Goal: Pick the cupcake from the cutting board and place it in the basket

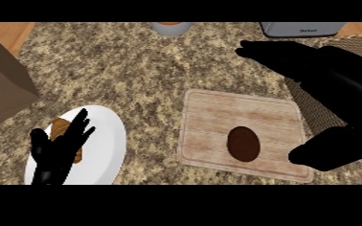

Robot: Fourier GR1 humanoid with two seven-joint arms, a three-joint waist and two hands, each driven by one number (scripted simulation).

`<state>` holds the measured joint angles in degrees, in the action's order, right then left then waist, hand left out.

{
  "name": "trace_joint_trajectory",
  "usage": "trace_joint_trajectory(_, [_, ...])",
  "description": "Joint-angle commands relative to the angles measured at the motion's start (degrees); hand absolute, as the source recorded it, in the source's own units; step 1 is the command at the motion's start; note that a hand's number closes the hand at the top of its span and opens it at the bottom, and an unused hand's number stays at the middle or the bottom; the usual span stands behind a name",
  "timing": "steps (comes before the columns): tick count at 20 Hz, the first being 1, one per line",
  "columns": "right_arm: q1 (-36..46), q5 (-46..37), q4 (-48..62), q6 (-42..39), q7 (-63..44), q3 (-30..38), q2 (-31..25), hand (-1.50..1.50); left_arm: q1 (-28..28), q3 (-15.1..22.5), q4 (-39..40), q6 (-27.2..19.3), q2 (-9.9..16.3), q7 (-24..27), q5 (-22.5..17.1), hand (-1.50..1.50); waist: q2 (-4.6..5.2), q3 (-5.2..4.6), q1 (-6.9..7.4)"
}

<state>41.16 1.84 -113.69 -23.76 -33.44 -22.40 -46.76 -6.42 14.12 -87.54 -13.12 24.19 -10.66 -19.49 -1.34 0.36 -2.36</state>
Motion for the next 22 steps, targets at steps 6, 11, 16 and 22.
trace_joint_trajectory(6, [3.22, 20.66, -1.24, -19.39, -8.74, 7.13, -14.67, -1.50, -3.58, -1.13, 5.86, 2.32, 1.18, -0.93, -0.94, 0.00, 0.84, -0.56, 0.67])
trace_joint_trajectory(11, [4.36, 24.42, -1.07, -20.64, -11.82, 6.82, -14.81, -1.50, 1.77, -1.08, 6.41, 1.50, 0.34, -4.28, 0.30, 0.00, 1.24, -0.46, 1.54])
trace_joint_trajectory(16, [1.14, 22.67, -2.72, -17.23, -12.91, 6.11, -12.10, -1.50, -0.90, 0.45, 7.07, 0.85, -1.58, -1.02, 2.70, 0.00, 1.35, -0.42, 2.22])
trace_joint_trajectory(22, [-4.08, 22.37, -6.47, -16.94, -11.27, 9.73, -11.17, -1.50, -0.91, -0.54, 9.50, 2.18, -2.24, 0.69, 2.58, 0.00, 1.31, -0.40, 1.64])
